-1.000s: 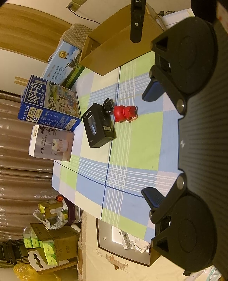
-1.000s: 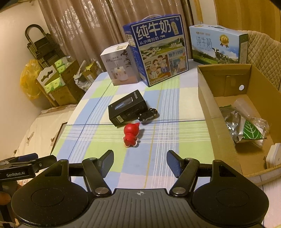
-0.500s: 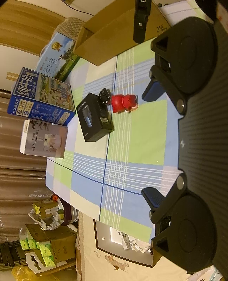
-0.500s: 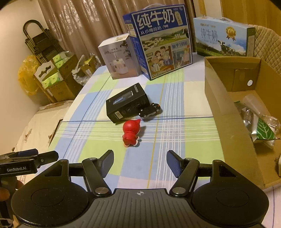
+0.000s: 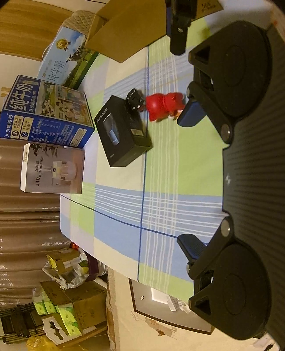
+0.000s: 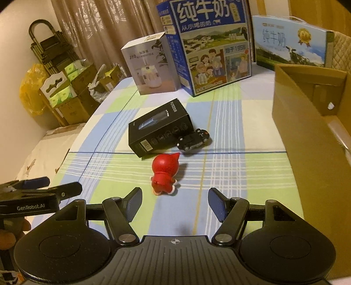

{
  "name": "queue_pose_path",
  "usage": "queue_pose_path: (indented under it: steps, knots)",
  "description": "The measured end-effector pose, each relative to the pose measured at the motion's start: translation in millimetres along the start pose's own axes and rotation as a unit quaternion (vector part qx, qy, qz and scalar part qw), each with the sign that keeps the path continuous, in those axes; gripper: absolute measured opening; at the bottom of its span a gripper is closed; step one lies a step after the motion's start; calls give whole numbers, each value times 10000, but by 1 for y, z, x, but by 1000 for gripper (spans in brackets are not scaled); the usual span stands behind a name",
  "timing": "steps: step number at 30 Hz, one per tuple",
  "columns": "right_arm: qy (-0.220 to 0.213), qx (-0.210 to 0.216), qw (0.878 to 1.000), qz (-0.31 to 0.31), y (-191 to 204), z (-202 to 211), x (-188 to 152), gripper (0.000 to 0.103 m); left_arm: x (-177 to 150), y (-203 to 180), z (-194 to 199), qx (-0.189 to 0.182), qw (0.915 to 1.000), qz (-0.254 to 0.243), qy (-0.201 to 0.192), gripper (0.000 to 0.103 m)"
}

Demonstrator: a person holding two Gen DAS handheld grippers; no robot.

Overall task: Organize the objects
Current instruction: 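Move the right tool to the red figurine and close on it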

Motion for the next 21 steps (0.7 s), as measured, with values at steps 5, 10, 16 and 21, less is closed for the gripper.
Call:
queue_pose_path:
  steps: [5, 10, 16, 21]
  knots:
    - [26, 60, 9998, 161, 6, -24, 1, 64, 4, 5, -19, -56, 9998, 163, -36, 102]
    - [51, 95, 9997, 219, 9, -46, 2, 64, 4, 6, -37, -99, 9998, 167, 3, 102]
    - [111, 135, 9995, 261, 9, -67, 3, 64, 0, 13, -52, -87, 9999, 117, 94, 102]
    - [158, 159, 9991, 353, 18, -85, 7, 64, 1, 15, -59, -131, 9998, 117, 99, 102]
Point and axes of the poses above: each gripper's, at about its wrist camera, not at the fingertips, and z roughly against the way its jaws point, y to its left, x to its top, the point moved 7 cm from there along -z, roughly the way its jaws point, and after that the axes turned 8 degrees about -x, right-handed, at the moved point
